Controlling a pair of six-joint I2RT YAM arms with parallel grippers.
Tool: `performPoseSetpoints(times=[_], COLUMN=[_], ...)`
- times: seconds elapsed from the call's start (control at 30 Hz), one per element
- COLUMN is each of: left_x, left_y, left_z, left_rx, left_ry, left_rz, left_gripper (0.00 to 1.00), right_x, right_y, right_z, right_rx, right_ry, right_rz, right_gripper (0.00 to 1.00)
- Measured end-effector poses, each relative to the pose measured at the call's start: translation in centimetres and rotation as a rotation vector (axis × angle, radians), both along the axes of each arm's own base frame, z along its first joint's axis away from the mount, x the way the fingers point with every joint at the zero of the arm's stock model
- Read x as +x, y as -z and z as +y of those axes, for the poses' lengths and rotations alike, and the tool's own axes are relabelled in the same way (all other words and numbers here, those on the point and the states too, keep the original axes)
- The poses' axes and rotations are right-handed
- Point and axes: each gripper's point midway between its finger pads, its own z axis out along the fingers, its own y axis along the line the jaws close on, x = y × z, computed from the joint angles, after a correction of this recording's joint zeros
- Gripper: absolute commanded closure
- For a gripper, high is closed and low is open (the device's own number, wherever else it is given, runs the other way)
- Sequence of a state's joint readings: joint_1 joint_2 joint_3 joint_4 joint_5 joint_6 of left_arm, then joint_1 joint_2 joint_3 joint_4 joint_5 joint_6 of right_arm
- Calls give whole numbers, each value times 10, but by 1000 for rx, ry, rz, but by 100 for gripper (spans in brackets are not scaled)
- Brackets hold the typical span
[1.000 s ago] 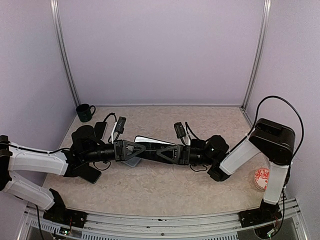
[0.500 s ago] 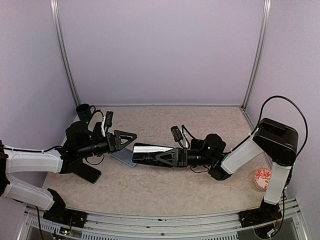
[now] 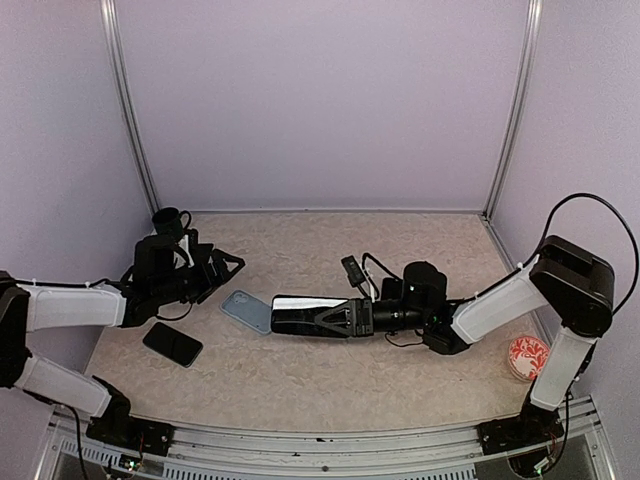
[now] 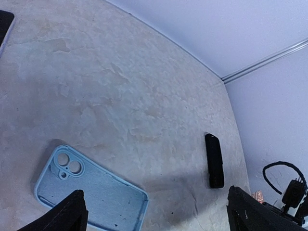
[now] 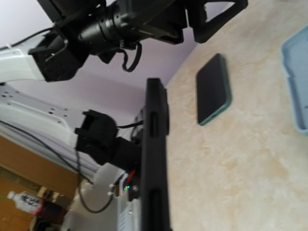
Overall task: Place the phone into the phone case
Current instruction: Move the phone case to the center of the board.
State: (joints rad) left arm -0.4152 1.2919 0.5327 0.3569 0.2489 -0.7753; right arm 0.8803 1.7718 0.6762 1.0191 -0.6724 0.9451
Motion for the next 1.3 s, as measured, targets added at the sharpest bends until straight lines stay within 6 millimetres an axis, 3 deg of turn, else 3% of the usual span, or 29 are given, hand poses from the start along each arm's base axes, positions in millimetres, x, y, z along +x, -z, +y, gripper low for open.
performPoseSetpoints(times=[0.33,0.6,0.93,1.3], left_x=[29,37,45,14], left_y=[60,100,100,100], left_z=[13,23,10,-15], left_rx=[106,169,136,82], left_ry=[-95,-123,-85,14], left_rz=[142,218,182,142], left_gripper=[1,1,1,2], right_x=[8,8,15,32], right_y=[9,13,22,28], right_z=[-9,-12,-17,-21], right_rx=[-105,-142,-191,-224], right_ry=[73,88,139,199], right_rz=[-20,-3,28,106], right_gripper=[100,100,100,100])
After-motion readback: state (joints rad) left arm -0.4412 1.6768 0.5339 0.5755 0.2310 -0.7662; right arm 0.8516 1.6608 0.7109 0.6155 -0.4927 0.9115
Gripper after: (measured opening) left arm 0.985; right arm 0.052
